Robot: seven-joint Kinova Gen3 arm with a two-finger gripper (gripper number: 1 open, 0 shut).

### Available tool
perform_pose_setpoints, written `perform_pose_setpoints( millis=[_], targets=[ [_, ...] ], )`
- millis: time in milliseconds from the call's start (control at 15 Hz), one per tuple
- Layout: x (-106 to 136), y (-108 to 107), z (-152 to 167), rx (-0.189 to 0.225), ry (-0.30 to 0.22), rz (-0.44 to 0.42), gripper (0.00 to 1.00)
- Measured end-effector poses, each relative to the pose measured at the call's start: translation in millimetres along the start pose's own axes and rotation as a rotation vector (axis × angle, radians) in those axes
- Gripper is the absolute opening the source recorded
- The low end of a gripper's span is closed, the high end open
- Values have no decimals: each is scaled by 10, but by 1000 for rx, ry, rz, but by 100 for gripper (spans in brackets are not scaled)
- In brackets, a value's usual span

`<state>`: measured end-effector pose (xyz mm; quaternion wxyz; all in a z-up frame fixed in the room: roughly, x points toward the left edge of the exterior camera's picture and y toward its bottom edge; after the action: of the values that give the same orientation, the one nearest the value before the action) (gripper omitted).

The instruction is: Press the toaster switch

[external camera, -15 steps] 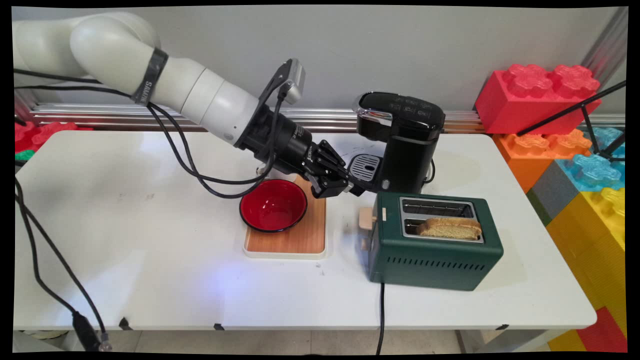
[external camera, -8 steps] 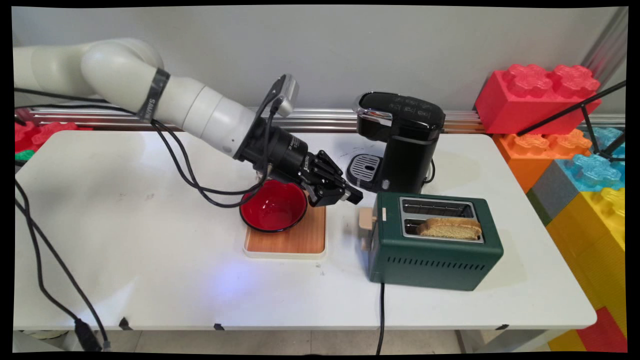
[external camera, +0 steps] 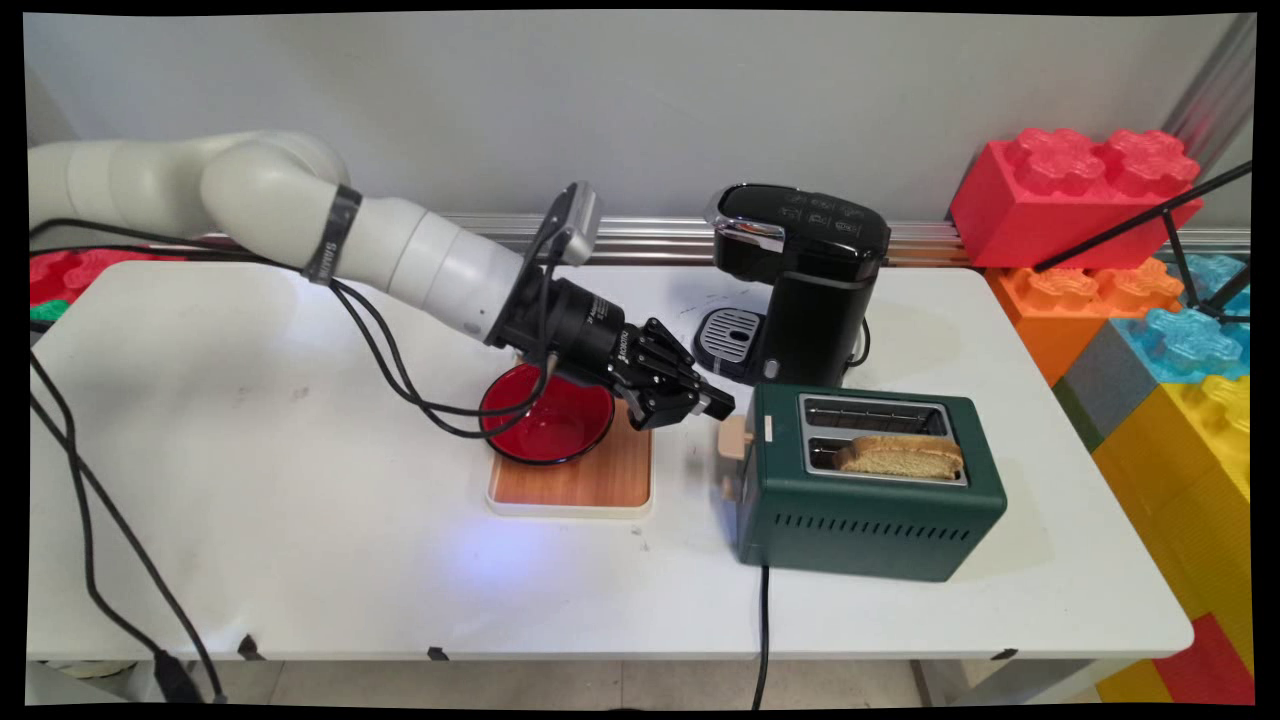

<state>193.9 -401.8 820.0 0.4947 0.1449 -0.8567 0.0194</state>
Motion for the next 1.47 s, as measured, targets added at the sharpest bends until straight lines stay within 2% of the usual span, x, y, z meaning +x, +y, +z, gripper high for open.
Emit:
perform_pose_setpoints(
  millis=[400, 867, 1467],
  targets=[
    [-153, -27, 141, 2, 10, 52, 0],
    [-225, -31, 248, 9, 16, 119, 0],
    [-289, -64, 365, 25, -17, 169, 0]
  ],
)
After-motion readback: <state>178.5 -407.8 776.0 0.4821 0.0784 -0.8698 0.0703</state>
